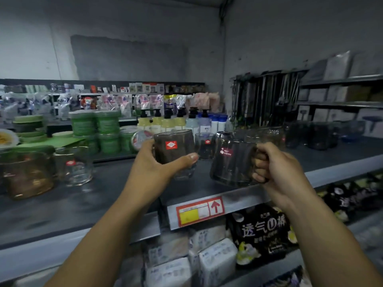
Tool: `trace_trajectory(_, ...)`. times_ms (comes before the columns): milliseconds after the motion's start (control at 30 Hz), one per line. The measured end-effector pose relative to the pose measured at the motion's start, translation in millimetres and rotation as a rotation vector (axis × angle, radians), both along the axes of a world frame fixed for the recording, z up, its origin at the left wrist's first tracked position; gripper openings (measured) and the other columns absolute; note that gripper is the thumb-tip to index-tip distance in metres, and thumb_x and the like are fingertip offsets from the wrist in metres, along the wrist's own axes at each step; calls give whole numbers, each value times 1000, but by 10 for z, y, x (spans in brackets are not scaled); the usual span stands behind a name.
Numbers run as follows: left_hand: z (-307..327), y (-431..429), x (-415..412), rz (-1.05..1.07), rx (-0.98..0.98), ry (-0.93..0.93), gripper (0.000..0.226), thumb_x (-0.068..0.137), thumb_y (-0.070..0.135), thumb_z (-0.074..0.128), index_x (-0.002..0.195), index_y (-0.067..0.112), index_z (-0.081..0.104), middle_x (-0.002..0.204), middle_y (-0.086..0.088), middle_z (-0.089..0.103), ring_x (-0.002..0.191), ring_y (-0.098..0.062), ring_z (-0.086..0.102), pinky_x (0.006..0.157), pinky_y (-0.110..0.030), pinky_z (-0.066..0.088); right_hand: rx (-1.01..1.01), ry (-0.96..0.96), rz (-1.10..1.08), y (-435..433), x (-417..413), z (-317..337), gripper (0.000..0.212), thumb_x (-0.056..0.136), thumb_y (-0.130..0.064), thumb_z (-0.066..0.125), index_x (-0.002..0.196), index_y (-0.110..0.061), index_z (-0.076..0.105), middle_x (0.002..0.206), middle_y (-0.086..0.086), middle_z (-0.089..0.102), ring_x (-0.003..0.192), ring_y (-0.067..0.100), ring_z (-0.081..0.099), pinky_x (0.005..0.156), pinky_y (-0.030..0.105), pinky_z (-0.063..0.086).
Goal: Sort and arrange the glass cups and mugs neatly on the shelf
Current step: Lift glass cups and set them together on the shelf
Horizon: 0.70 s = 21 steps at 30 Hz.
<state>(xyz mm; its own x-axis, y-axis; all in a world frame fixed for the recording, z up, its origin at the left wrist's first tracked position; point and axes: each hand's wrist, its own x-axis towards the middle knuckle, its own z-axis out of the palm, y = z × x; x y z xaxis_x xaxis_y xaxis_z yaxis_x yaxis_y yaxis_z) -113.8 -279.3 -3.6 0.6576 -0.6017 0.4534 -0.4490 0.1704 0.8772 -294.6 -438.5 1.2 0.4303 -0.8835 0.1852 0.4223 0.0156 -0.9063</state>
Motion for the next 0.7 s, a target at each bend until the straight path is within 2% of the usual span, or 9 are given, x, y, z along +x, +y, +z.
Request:
trace_trajectory(100,23,-295,29,-25,48,-16,77,55,56,92,120,31,59,101,16,76,88,-2,74,83,-34,60,-18,40,-42,-287,-72,-12,41,99,-20,54,61,-23,39,51,-7,26,43,10,20,45,26,19)
trace_trajectory(167,22,-456,22,-37,89,-31,77,53,60,92,118,34,58,102,16,76,89,-3,74,86,-38,61,-23,62,-55,-486,-115,-28,42,99,-20,54,60,-23,39,50,-7,28,42,10,21,45,27,21)
trace_trajectory(367,-162,-853,-112,-18,181,-24,87,44,58,96,117,30,57,101,10,77,91,-9,75,87,-42,61,5,101,31,-1058,-174,-155,41,100,-21,54,62,-22,38,49,-8,26,41,9,20,44,26,20)
trace_trajectory(533,-241,-1273,-318,87,228,-85,93,41,70,93,118,34,54,104,11,76,94,-9,74,87,-40,60,-11,122,139,-1564,-331,-206,41,100,-20,54,62,-21,40,50,-7,26,42,10,20,49,29,19)
trace_trajectory(700,-238,-1696,-641,151,227,-49,96,41,55,98,121,28,53,105,7,77,94,-10,75,89,-41,61,-48,145,260,-2121,-571,-201,41,99,-21,55,62,-23,39,51,-7,25,43,10,18,48,28,18)
